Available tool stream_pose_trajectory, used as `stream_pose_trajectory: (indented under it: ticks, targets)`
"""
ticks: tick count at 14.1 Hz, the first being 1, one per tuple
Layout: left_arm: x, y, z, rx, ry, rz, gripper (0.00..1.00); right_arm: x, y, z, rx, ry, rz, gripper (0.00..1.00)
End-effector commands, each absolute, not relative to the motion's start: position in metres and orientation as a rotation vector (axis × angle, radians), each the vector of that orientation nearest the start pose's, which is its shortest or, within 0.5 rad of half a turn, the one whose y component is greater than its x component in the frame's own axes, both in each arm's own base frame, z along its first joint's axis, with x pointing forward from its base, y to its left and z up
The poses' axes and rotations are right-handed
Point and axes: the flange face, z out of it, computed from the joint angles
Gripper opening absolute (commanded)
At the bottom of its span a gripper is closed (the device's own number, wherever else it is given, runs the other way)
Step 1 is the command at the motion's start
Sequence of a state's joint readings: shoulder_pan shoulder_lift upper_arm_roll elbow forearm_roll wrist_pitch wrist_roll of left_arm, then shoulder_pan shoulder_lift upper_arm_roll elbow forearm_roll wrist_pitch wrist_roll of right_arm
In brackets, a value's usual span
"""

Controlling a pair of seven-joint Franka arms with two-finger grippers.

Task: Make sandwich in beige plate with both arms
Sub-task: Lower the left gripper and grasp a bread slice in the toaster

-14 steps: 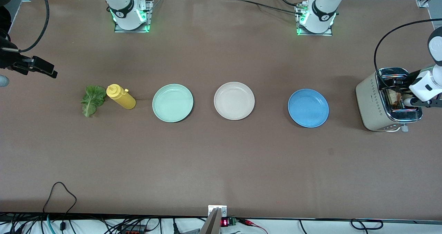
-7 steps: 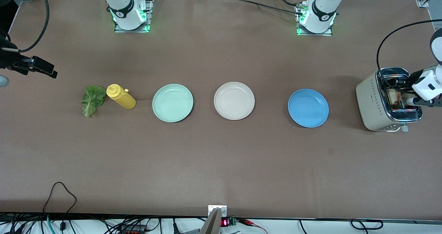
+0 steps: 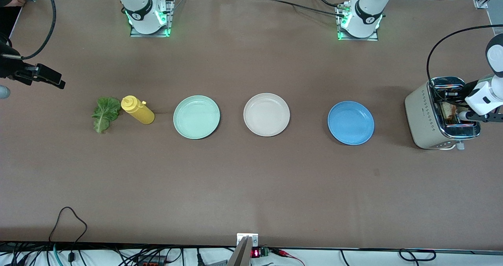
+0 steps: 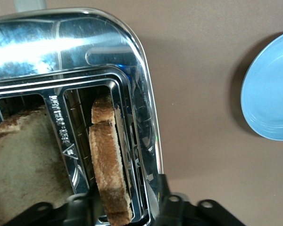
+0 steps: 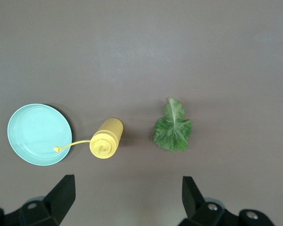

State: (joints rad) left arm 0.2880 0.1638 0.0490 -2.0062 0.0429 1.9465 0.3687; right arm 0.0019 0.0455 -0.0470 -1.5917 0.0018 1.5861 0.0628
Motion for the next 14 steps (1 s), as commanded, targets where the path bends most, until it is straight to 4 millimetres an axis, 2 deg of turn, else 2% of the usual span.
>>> stream_pose_trajectory:
  ticks: [1, 3, 5, 8, 10, 12, 13, 14]
  targets:
    - [0.526, 0.19, 0.364, -3.139, 0.124, 0.344, 0.08, 0.564, -0.025, 0.594, -3.136, 0.176, 0.065, 1.0]
    - [0.526, 0.19, 0.365, -3.14, 0.215, 0.343, 0.01, 0.564, -0.025, 0.594, -3.136, 0.176, 0.067, 1.0]
    - [0.528, 0.191, 0.373, -3.138, 0.253, 0.33, 0.0, 0.564, -0.025, 0.594, -3.136, 0.178, 0.07, 1.0]
    - [0.53, 0.188, 0.407, -3.137, 0.258, 0.336, 0.0, 0.563, -0.025, 0.594, -3.136, 0.176, 0.067, 1.0]
    - [0.539, 0.178, 0.434, -3.135, 0.287, 0.345, 0.0, 0.563, -0.025, 0.594, -3.136, 0.178, 0.07, 1.0]
    - [0.54, 0.173, 0.448, -3.131, 0.299, 0.332, 0.0, 0.563, -0.025, 0.594, -3.136, 0.178, 0.067, 1.0]
    - [0.541, 0.164, 0.458, -3.126, 0.322, 0.313, 0.0, 0.563, -0.025, 0.595, -3.136, 0.178, 0.065, 1.0]
    - [0.547, 0.144, 0.471, -3.116, 0.362, 0.29, 0.0, 0.563, -0.025, 0.595, -3.136, 0.176, 0.065, 1.0]
